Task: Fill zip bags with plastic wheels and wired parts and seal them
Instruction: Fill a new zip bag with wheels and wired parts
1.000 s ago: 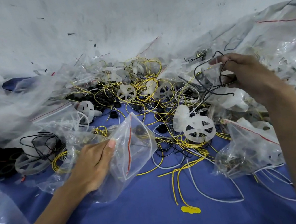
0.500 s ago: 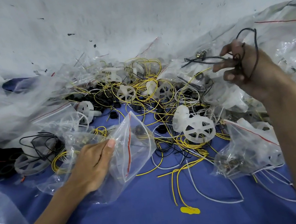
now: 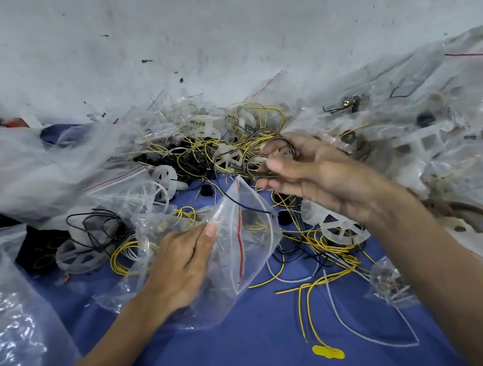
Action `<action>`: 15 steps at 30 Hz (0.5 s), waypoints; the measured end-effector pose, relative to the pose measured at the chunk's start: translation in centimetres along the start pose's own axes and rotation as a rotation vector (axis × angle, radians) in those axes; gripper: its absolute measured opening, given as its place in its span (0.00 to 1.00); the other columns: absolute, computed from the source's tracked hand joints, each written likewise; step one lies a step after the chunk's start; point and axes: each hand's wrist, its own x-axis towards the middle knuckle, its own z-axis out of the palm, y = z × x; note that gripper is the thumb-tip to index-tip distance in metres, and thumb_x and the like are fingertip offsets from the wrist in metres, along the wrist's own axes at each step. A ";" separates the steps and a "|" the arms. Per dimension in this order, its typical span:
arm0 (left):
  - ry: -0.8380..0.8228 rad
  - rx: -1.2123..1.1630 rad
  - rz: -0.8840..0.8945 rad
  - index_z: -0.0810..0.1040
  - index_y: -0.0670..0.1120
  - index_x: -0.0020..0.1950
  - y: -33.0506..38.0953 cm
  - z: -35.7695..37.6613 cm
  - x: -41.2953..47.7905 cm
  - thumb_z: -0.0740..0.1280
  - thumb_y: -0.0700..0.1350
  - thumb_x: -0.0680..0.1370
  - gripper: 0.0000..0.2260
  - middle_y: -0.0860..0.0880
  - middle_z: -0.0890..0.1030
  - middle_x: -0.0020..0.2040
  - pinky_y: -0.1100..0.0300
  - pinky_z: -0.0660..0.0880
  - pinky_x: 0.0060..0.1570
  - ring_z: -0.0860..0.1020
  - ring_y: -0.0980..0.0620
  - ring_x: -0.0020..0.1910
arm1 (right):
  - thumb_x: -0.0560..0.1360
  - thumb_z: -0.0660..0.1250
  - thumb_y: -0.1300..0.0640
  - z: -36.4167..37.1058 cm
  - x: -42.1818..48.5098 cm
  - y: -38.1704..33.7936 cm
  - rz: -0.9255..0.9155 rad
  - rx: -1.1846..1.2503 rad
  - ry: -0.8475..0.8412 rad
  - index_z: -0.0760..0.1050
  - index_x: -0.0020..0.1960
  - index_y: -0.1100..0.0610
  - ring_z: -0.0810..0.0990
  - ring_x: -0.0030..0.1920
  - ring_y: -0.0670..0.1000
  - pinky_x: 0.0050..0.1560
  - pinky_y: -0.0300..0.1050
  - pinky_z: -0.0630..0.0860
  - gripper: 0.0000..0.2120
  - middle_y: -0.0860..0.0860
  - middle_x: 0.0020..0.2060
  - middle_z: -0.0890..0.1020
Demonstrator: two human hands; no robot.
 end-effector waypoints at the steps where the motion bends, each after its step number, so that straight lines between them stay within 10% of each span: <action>1: 0.015 -0.007 -0.011 0.59 0.55 0.31 0.0 0.0 0.0 0.52 0.55 0.79 0.17 0.55 0.62 0.24 0.56 0.64 0.31 0.64 0.56 0.26 | 0.66 0.68 0.67 0.6 0.0 0.6 -0.021 -0.049 -0.049 0.76 0.48 0.58 0.82 0.41 0.48 0.43 0.39 0.79 0.11 0.53 0.36 0.76; 6: 0.081 -0.071 -0.108 0.63 0.54 0.34 0.3 0.1 0.1 0.51 0.56 0.79 0.15 0.55 0.66 0.26 0.59 0.64 0.31 0.67 0.56 0.28 | 0.67 0.67 0.76 1.8 -0.4 3.1 -0.331 -0.829 0.008 0.80 0.50 0.54 0.81 0.50 0.44 0.52 0.36 0.76 0.20 0.51 0.46 0.83; 15: 0.098 -0.264 -0.253 0.65 0.49 0.33 1.3 0.3 0.3 0.53 0.53 0.82 0.18 0.56 0.71 0.27 0.69 0.64 0.31 0.68 0.61 0.27 | 0.61 0.57 0.79 0.7 -1.0 5.0 -0.386 -1.380 -0.181 0.76 0.61 0.62 0.77 0.56 0.55 0.56 0.38 0.70 0.31 0.58 0.54 0.80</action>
